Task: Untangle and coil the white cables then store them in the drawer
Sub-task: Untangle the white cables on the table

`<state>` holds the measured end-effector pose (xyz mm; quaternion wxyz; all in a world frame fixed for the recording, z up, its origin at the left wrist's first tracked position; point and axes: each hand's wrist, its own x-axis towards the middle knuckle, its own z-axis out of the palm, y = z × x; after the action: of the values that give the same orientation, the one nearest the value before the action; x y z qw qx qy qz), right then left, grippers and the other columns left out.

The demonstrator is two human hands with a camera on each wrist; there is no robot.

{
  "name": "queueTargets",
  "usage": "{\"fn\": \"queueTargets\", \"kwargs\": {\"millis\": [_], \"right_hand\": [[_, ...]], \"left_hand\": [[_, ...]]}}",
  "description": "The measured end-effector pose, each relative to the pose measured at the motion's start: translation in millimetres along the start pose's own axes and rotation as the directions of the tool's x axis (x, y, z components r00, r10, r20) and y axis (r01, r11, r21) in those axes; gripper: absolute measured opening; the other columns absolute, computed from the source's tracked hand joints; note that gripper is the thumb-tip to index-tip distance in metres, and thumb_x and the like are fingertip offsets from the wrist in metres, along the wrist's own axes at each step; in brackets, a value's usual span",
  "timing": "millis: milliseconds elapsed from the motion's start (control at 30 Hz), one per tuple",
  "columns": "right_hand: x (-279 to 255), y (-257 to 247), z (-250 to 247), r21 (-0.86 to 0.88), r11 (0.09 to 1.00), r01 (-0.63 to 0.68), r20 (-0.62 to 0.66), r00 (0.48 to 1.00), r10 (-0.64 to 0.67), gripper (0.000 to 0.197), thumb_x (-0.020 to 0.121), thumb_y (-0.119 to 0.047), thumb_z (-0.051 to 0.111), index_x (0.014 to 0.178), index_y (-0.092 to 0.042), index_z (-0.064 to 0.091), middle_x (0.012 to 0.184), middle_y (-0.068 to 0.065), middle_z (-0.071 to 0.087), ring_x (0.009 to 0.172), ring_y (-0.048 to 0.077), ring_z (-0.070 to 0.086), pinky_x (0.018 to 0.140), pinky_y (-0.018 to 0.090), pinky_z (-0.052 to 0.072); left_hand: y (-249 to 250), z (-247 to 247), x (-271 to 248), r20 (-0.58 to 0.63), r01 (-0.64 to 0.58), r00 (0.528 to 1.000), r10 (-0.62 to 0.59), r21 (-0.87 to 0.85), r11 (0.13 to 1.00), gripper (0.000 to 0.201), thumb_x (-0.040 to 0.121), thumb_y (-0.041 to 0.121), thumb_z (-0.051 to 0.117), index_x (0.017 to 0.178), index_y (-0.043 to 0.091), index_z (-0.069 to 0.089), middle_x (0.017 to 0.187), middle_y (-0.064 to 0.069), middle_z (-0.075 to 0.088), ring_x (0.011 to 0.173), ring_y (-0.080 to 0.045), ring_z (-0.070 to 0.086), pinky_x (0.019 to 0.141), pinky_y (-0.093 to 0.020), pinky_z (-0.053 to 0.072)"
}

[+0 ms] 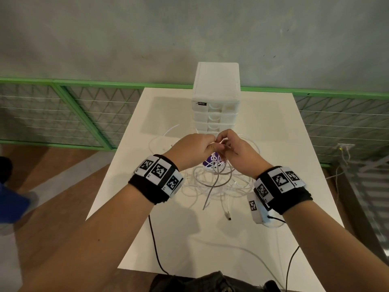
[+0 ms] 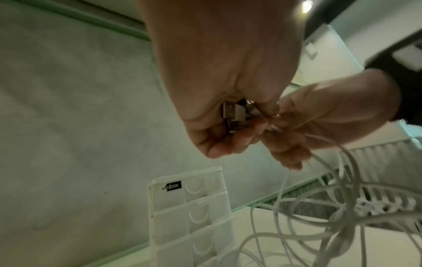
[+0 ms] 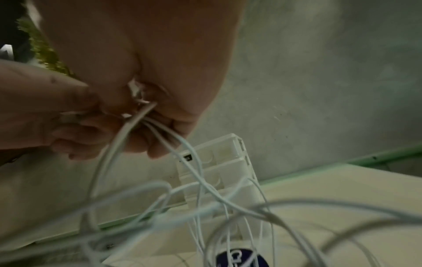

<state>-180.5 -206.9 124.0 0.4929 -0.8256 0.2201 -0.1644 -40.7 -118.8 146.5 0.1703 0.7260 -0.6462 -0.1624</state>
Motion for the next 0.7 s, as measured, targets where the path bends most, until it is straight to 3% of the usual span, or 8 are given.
{"fn": "queueTargets", "kwargs": {"millis": [100,167,267,367,467,533,600,700], "right_hand": [[-4.2,6.6,-1.3,-0.018,0.999,-0.026,0.028,0.999,0.027,0.009,0.091,-0.025,0.055,0.095,-0.017,0.052,0.071,-0.008,0.061,0.064,0.002,0.056,0.065,0.012,0.042],[-9.3,14.2,4.1,-0.1,0.995,-0.03,0.062,0.997,0.037,0.01,0.085,-0.023,0.064,0.084,-0.026,0.054,0.074,-0.013,0.059,0.068,-0.001,0.054,0.068,0.015,0.041],[-12.8,30.2,9.0,-0.165,0.984,-0.059,0.014,0.998,0.062,0.019,0.087,-0.016,0.06,0.078,-0.03,0.053,0.076,-0.013,0.058,0.074,0.002,0.055,0.071,0.025,0.04],[-9.5,35.2,0.3,-0.161,0.983,-0.092,-0.039,0.995,0.086,0.008,0.094,-0.015,0.048,0.088,-0.017,0.053,0.077,-0.005,0.057,0.074,0.015,0.053,0.069,0.028,0.039],[-7.5,29.7,-7.9,-0.27,0.96,-0.076,-0.014,0.997,0.075,0.015,0.097,-0.018,0.041,0.092,-0.01,0.054,0.083,0.006,0.06,0.078,0.025,0.054,0.072,0.037,0.042],[-5.3,24.2,-8.9,-0.337,0.941,-0.033,0.006,0.999,0.037,0.017,0.097,-0.016,0.04,0.094,-0.007,0.054,0.086,0.009,0.061,0.08,0.027,0.053,0.072,0.04,0.04],[-2.7,19.0,-6.4,-0.394,0.919,0.009,0.022,1.0,0.0,0.017,0.097,-0.014,0.04,0.092,-0.007,0.055,0.079,0.003,0.056,0.077,0.024,0.049,0.067,0.035,0.035],[1.2,10.6,0.8,-0.459,0.884,0.089,0.056,0.996,-0.071,0.016,0.095,-0.011,0.041,0.088,-0.006,0.055,0.074,-0.002,0.052,0.075,0.024,0.048,0.066,0.03,0.03]], "left_hand": [[-7.6,0.3,-1.9,-0.144,-0.046,0.989,0.039,-0.046,0.998,0.038,0.097,0.038,0.043,0.074,0.008,0.045,0.06,0.001,0.044,0.061,-0.022,0.044,0.054,-0.03,0.028],[-13.8,-4.0,-4.1,-0.24,-0.064,0.969,0.053,-0.037,0.997,0.045,0.095,0.043,0.042,0.076,0.003,0.051,0.062,-0.005,0.05,0.061,-0.026,0.048,0.057,-0.034,0.03],[-20.6,-16.2,-7.6,-0.31,-0.043,0.95,0.031,-0.033,0.999,0.041,0.095,0.04,0.046,0.073,0.007,0.05,0.053,0.006,0.041,0.05,-0.021,0.041,0.064,-0.031,0.026],[-27.1,-21.6,-13.9,-0.185,0.075,0.98,-0.077,-0.019,0.997,0.035,0.097,0.036,0.044,0.079,0.008,0.055,0.059,0.009,0.043,0.055,-0.006,0.039,0.078,-0.033,0.03],[-39.8,-14.7,-19.8,0.03,0.21,0.978,-0.208,-0.065,0.976,0.029,0.097,0.032,0.046,0.093,0.009,0.063,0.081,0.002,0.059,0.076,-0.017,0.053,0.076,-0.032,0.034],[-46.8,-5.1,-23.8,0.11,0.241,0.968,-0.227,-0.126,0.962,0.021,0.096,0.027,0.048,0.103,0.013,0.062,0.105,-0.004,0.064,0.099,-0.023,0.058,0.087,-0.035,0.042],[-42.4,1.3,-26.6,0.09,0.211,0.976,-0.196,-0.214,0.954,0.027,0.094,0.021,0.053,0.12,0.017,0.055,0.121,0.001,0.06,0.112,-0.018,0.056,0.095,-0.029,0.042],[-24.1,4.3,-22.9,0.006,0.165,0.985,-0.174,-0.347,0.923,0.036,0.093,0.021,0.055,0.128,0.02,0.049,0.107,0.008,0.06,0.093,-0.009,0.058,0.076,-0.021,0.046]]}}
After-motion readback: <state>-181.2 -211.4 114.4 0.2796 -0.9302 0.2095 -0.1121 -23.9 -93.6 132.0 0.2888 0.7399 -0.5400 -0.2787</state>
